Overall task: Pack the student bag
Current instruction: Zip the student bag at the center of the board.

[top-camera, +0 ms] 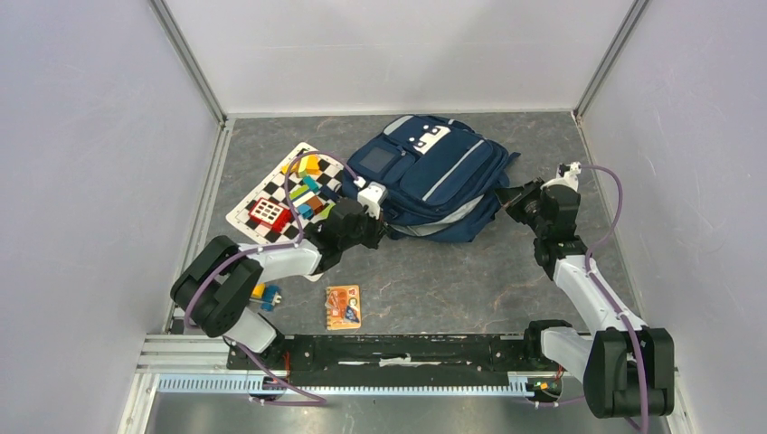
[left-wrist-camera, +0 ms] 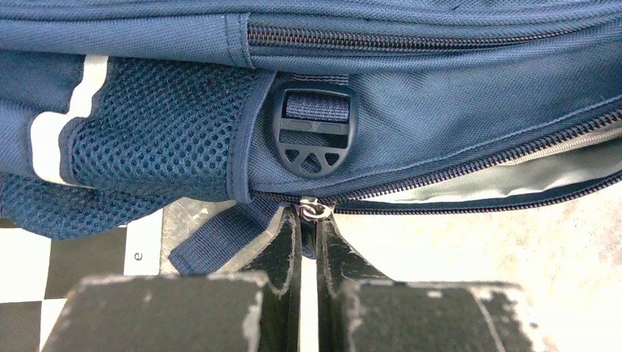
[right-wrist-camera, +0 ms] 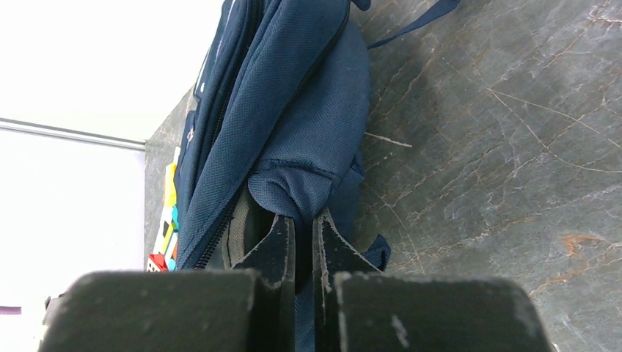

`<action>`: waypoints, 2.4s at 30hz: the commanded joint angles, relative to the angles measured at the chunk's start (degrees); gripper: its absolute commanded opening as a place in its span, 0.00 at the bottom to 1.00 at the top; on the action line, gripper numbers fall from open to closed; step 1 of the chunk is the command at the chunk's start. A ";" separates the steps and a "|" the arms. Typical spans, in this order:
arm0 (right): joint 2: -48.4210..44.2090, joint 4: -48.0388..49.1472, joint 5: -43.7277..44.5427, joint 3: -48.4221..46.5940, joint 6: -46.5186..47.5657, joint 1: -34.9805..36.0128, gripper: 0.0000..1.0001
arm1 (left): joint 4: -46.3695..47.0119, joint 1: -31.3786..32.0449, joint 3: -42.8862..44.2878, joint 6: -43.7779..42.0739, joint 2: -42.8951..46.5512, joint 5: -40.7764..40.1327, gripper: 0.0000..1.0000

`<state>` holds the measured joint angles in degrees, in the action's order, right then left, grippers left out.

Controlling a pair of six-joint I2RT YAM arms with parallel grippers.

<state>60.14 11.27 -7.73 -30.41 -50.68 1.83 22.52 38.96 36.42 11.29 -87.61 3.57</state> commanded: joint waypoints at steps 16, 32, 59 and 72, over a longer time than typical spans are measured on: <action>-3.18 12.83 11.21 7.86 -0.17 1.63 0.00 | -8.37 14.25 7.74 21.22 1.65 -3.42 0.02; -3.85 11.42 19.65 13.13 4.21 4.42 0.00 | -9.08 22.83 15.78 31.84 -7.18 -7.05 0.02; -4.64 5.00 24.87 10.43 22.17 5.01 0.00 | -12.90 33.11 26.67 34.85 -12.50 -13.16 0.46; -16.58 -30.89 15.42 0.29 38.61 4.95 0.84 | -22.26 27.25 8.79 39.97 5.44 -17.16 0.89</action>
<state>46.92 -7.90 14.76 -26.68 -17.15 6.55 2.42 69.30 49.78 46.96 -86.74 -10.57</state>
